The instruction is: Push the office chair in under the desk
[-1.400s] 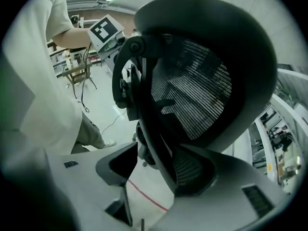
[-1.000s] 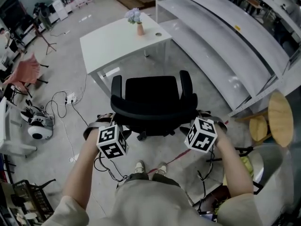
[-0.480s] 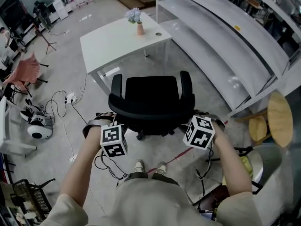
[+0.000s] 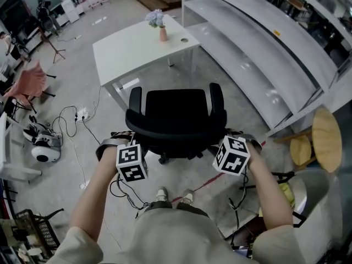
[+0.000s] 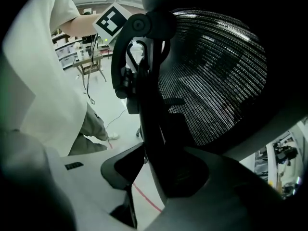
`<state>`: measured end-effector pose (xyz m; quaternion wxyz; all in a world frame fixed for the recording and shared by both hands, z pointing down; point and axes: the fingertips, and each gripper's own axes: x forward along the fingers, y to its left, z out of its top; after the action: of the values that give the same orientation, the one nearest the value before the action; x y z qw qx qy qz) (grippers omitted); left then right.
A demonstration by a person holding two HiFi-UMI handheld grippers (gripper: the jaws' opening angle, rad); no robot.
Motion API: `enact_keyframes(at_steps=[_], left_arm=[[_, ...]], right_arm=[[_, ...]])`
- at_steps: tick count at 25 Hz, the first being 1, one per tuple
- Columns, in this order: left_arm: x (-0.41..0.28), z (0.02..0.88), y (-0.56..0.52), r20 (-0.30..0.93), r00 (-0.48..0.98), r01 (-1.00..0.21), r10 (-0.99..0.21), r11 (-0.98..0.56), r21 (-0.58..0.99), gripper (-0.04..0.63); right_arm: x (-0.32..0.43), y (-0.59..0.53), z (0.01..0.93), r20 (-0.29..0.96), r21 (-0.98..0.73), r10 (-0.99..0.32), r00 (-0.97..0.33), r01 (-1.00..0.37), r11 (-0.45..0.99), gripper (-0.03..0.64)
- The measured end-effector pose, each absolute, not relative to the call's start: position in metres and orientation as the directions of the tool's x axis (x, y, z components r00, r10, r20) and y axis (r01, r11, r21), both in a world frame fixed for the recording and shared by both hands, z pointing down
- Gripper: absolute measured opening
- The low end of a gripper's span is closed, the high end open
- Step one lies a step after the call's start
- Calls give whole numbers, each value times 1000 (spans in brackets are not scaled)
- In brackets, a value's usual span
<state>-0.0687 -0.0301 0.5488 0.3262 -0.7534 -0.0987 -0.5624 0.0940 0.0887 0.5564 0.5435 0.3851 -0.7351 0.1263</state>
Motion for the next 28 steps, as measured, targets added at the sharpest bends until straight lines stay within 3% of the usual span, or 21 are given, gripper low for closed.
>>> enact_keyframes(at_steps=[16, 28], left_arm=[[-61, 548, -34, 932, 334, 408, -140, -870, -277, 135], [-44, 549, -73, 900, 381, 321, -211, -883, -343, 147]], right_arm=[[101, 82, 557, 891, 229, -427, -156, -657, 718, 129], [122, 35, 556, 877, 256, -450, -169, -628, 735, 133]])
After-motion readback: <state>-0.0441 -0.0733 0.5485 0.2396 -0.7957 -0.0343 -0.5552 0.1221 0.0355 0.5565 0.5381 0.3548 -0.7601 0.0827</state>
